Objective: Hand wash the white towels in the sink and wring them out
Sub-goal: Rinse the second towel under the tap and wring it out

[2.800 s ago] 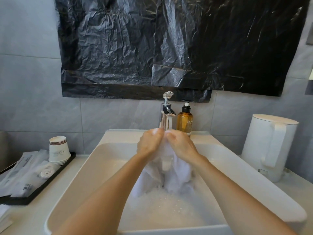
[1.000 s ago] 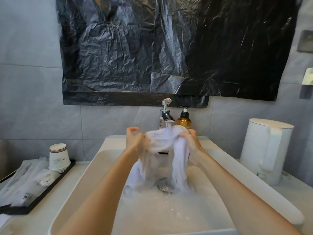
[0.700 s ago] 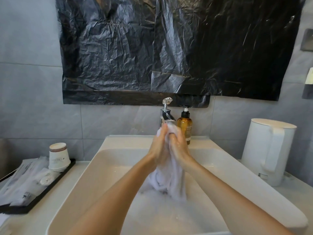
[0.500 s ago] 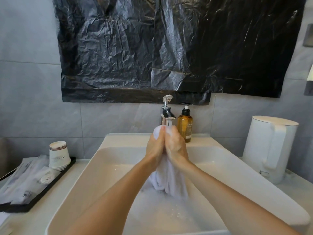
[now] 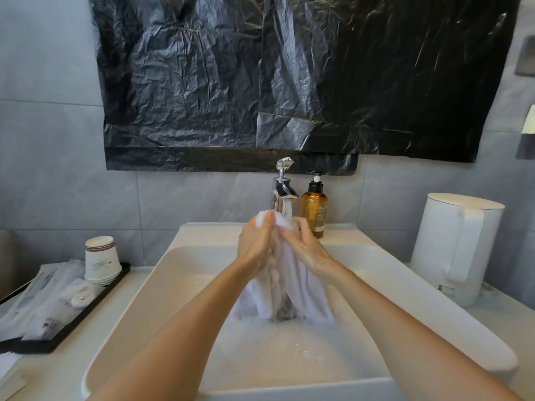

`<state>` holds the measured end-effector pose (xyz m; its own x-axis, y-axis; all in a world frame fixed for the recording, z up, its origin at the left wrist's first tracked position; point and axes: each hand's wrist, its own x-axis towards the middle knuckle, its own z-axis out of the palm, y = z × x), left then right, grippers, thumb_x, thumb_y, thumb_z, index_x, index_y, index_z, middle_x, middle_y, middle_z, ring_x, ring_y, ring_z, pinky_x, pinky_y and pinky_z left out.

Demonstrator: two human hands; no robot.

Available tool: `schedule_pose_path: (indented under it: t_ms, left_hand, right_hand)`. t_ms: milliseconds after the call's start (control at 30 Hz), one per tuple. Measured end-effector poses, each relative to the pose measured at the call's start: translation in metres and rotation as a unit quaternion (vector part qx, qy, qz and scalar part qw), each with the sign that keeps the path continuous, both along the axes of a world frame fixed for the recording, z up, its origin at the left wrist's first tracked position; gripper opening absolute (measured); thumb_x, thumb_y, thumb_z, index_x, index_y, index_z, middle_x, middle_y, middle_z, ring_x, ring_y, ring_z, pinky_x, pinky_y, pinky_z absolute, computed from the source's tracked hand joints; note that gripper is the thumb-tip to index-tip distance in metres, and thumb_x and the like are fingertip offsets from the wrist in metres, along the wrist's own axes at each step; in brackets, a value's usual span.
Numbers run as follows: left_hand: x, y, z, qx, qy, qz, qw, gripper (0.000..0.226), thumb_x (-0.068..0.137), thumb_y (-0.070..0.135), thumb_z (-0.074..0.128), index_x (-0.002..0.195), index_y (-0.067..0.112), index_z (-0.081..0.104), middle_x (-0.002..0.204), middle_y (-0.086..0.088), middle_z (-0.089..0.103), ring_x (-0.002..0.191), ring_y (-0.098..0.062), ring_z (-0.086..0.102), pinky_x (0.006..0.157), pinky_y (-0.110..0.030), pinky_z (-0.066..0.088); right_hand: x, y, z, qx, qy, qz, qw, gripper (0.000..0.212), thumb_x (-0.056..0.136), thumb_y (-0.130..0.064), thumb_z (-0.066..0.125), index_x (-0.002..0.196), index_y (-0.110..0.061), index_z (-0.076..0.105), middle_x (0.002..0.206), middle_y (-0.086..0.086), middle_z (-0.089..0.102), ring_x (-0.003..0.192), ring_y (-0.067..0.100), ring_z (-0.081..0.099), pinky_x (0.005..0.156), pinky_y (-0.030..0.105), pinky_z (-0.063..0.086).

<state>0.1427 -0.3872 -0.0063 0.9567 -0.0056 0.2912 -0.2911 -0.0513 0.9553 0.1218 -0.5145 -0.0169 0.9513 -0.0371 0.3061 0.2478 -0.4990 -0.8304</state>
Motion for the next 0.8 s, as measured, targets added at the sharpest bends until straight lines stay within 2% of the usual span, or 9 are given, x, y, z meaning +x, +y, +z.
schedule_pose_path:
  t_ms: [100, 200, 267, 333, 467, 567, 633, 733, 800]
  left_hand:
    - [0.005, 0.004, 0.009, -0.108, 0.067, 0.03, 0.991, 0.034, 0.101, 0.04, 0.045, 0.116, 0.014, 0.06, 0.113, -0.009, 0.064, 0.103, -0.025, 0.062, 0.087, -0.036, 0.05]
    - [0.013, 0.017, 0.015, -0.172, 0.103, 0.071, 0.977, 0.034, 0.1, 0.038, 0.047, 0.12, 0.012, 0.056, 0.118, -0.011, 0.062, 0.108, -0.029, 0.059, 0.099, -0.043, 0.047]
    - [0.017, 0.026, 0.015, -0.192, 0.099, 0.078, 0.973, 0.029, 0.099, 0.031, 0.05, 0.12, 0.011, 0.05, 0.116, -0.012, 0.06, 0.102, -0.027, 0.059, 0.092, -0.038, 0.049]
    - [0.019, 0.031, 0.014, -0.178, 0.082, 0.079, 0.977, 0.031, 0.097, 0.021, 0.053, 0.127, 0.016, 0.047, 0.117, -0.011, 0.058, 0.097, -0.025, 0.058, 0.085, -0.033, 0.048]
    - [0.004, 0.011, 0.008, -0.062, 0.084, -0.026, 0.994, 0.025, 0.086, 0.009, 0.053, 0.106, 0.018, 0.065, 0.091, -0.007, 0.065, 0.073, -0.016, 0.059, 0.064, -0.024, 0.049]
    - [-0.01, -0.004, 0.002, -0.04, 0.159, -0.094, 0.982, 0.026, 0.076, 0.029, 0.048, 0.088, 0.011, 0.063, 0.08, -0.011, 0.063, 0.071, -0.021, 0.06, 0.061, -0.026, 0.047]
    - [-0.017, -0.008, 0.002, -0.102, 0.195, -0.138, 0.966, 0.033, 0.093, 0.033, 0.04, 0.093, 0.008, 0.061, 0.086, -0.014, 0.062, 0.08, -0.021, 0.059, 0.065, -0.03, 0.048]
    - [-0.016, -0.011, 0.0, -0.145, 0.167, -0.151, 0.963, 0.038, 0.101, 0.032, 0.03, 0.101, 0.007, 0.059, 0.09, -0.014, 0.06, 0.082, -0.017, 0.057, 0.067, -0.028, 0.046]
    - [-0.009, -0.012, -0.004, -0.099, 0.124, -0.103, 0.982, 0.034, 0.096, 0.032, 0.039, 0.099, 0.006, 0.06, 0.092, -0.015, 0.063, 0.08, -0.018, 0.061, 0.064, -0.029, 0.047]
  right_hand:
    - [-0.006, -0.005, 0.003, 0.019, 0.133, 0.04, 0.99, 0.083, 0.074, -0.073, 0.058, 0.141, -0.029, 0.036, 0.136, -0.007, 0.047, 0.12, 0.015, 0.046, 0.094, 0.033, 0.039]
    - [-0.011, -0.014, 0.007, -0.027, 0.221, 0.046, 0.974, 0.061, 0.077, -0.058, 0.07, 0.124, -0.028, 0.044, 0.12, -0.006, 0.054, 0.11, 0.019, 0.055, 0.088, 0.04, 0.05]
    - [-0.007, -0.013, 0.01, 0.058, 0.188, 0.04, 0.98, 0.044, 0.083, -0.036, 0.073, 0.116, -0.026, 0.045, 0.109, -0.003, 0.056, 0.098, 0.019, 0.059, 0.079, 0.039, 0.054]
    - [0.005, -0.012, 0.014, 0.153, 0.104, -0.017, 0.983, 0.042, 0.087, -0.022, 0.068, 0.123, -0.016, 0.047, 0.112, 0.006, 0.057, 0.1, 0.025, 0.06, 0.084, 0.043, 0.053]
    - [0.013, 0.005, 0.024, 0.354, -0.006, -0.045, 0.934, 0.03, 0.086, -0.03, 0.058, 0.114, -0.018, 0.059, 0.119, 0.02, 0.06, 0.103, 0.034, 0.061, 0.088, 0.043, 0.051]
    - [0.008, 0.023, 0.015, 0.253, -0.073, -0.061, 0.963, 0.034, 0.1, -0.03, 0.045, 0.128, -0.012, 0.048, 0.127, 0.018, 0.052, 0.118, 0.034, 0.051, 0.104, 0.047, 0.042]
    - [0.009, 0.034, 0.007, 0.151, -0.106, -0.099, 0.978, 0.038, 0.101, -0.035, 0.04, 0.135, -0.019, 0.044, 0.124, 0.007, 0.049, 0.122, 0.026, 0.044, 0.105, 0.044, 0.039]
    - [0.012, 0.046, 0.006, 0.049, -0.116, -0.18, 0.975, 0.031, 0.101, -0.039, 0.036, 0.116, -0.017, 0.052, 0.114, 0.005, 0.053, 0.113, 0.024, 0.044, 0.094, 0.038, 0.041]
    - [0.016, 0.049, 0.003, 0.014, -0.135, -0.213, 0.968, 0.026, 0.099, -0.037, 0.038, 0.105, -0.016, 0.052, 0.107, 0.008, 0.055, 0.103, 0.028, 0.053, 0.083, 0.037, 0.043]
